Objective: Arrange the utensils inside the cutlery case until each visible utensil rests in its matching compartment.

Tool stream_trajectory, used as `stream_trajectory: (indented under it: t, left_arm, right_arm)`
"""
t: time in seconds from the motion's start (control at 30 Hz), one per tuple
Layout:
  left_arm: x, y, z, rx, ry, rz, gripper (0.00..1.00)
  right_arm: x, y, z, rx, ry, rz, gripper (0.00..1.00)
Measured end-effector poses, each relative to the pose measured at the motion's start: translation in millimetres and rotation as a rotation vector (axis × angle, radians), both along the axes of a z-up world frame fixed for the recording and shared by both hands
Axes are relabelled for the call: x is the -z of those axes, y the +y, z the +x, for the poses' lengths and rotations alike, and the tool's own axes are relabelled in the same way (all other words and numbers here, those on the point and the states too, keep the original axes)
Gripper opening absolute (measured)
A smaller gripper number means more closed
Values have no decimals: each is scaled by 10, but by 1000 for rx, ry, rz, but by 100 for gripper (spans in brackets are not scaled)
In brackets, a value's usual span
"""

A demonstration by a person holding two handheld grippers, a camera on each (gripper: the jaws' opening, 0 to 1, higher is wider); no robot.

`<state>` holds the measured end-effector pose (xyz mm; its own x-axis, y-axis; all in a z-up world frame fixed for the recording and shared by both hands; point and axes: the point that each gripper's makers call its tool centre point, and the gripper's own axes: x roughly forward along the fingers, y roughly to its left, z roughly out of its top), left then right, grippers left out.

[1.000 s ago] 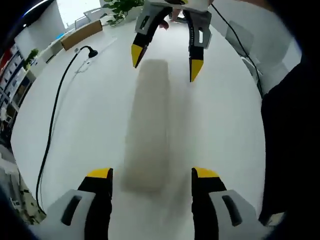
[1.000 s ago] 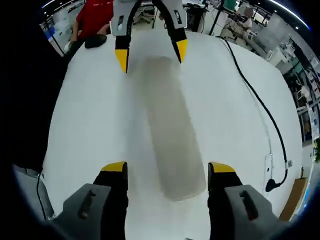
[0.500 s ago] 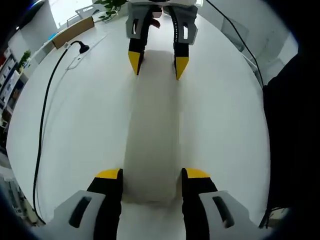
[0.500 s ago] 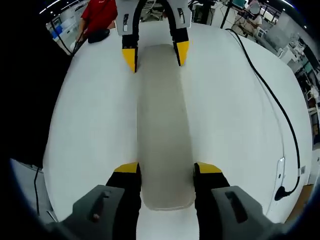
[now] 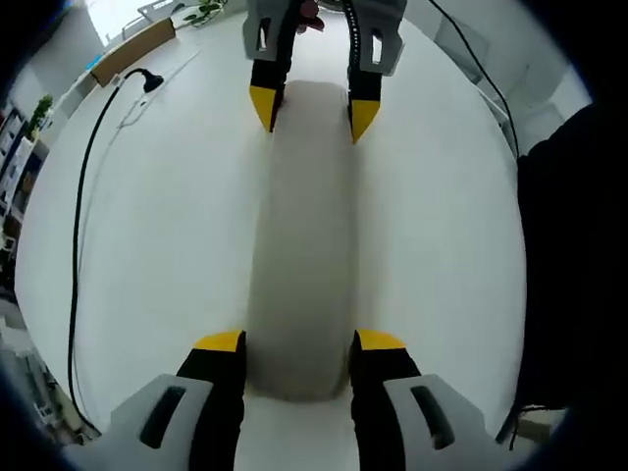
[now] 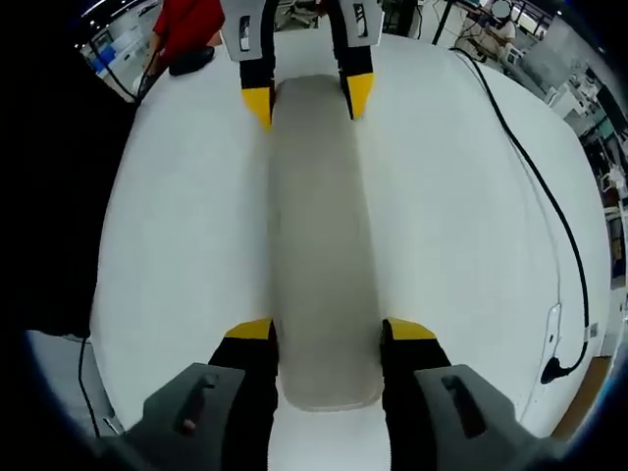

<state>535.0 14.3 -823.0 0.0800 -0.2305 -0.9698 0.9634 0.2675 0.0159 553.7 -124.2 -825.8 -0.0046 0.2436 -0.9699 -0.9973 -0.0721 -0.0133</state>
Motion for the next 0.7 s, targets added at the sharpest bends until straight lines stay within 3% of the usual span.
stream_trajectory:
  t: [0.13, 0.7]
  left_arm:
    - [-1, 37, -171, 16, 9, 39, 42]
    - [1, 52, -871, 34, 9, 44, 42]
  right_arm:
    - [0, 25, -169, 8, -2, -6, 40]
    - [5, 9, -911, 50, 1, 5, 40]
